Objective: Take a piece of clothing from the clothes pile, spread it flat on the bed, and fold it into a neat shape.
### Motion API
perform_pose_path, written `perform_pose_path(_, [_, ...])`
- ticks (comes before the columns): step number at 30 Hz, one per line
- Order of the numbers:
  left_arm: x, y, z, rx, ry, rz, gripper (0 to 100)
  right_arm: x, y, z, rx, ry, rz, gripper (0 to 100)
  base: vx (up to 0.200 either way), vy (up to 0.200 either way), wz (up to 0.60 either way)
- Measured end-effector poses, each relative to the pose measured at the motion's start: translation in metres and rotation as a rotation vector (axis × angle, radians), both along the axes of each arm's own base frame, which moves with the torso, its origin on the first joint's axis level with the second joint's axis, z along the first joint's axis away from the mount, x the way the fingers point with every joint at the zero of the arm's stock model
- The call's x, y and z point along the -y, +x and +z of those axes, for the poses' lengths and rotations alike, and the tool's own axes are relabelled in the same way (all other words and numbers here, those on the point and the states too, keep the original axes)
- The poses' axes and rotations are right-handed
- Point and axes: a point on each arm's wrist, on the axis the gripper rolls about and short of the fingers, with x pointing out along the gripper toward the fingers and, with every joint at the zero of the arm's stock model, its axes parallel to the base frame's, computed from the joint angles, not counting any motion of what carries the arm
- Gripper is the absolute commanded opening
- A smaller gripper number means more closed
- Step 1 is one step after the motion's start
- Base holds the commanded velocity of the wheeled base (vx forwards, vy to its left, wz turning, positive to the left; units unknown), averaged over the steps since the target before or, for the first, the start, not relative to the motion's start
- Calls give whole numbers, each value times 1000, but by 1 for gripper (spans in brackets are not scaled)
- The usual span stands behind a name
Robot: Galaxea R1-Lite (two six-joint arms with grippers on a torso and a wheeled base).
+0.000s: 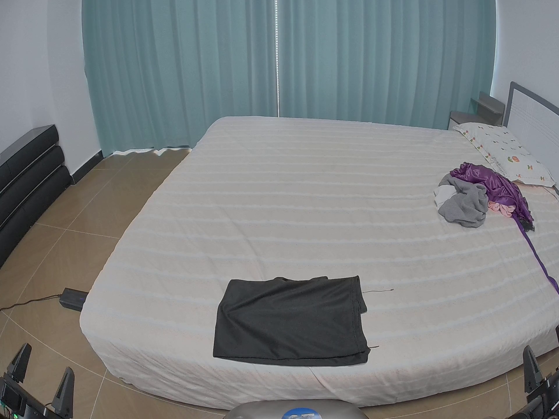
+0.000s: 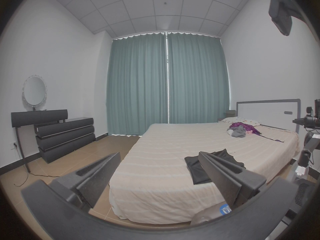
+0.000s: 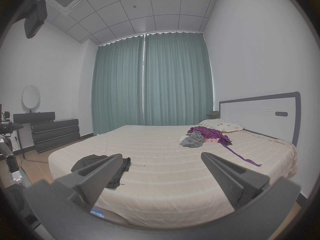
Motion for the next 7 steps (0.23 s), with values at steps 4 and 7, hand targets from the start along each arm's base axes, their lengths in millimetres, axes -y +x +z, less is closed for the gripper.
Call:
perform_pose_path(4, [0,0,-1,-7,-1,19,100,0,0,0,-1,-4,2,100,0,0,0])
perform_pose_path(7, [-1,0,-1,-7,-6,36,100,0,0,0,-2,-5,3,100,0,0,0])
